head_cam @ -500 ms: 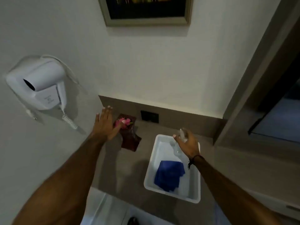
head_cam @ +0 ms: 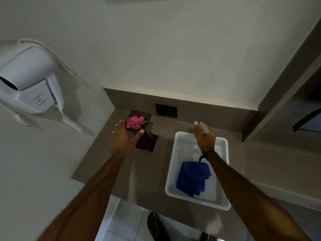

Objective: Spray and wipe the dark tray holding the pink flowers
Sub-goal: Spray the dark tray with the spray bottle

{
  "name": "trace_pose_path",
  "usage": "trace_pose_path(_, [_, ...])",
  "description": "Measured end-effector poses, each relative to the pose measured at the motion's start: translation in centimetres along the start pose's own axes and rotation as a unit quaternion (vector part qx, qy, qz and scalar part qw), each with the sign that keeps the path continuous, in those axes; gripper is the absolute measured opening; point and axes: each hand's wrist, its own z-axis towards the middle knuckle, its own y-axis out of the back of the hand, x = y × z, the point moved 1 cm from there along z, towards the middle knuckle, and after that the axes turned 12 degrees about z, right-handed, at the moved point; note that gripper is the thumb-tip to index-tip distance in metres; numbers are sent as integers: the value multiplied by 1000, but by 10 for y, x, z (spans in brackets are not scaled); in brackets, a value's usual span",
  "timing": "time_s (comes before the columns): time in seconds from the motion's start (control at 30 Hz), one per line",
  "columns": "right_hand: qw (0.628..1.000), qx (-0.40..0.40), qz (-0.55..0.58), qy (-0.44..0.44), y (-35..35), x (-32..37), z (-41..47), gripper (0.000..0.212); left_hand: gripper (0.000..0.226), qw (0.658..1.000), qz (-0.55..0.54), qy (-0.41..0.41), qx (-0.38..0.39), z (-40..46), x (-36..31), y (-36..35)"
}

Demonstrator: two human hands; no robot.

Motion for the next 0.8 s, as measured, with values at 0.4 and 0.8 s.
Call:
trace_pose_path(0.4, [976,166,-108,-93,-110,15,-33,47,101,999,34,-4,11,-1,-5,6])
trace_pose_path(0.8, [999,41,2,13,-47,15,-3,16,97,999,40,-1,16,0,-8,12])
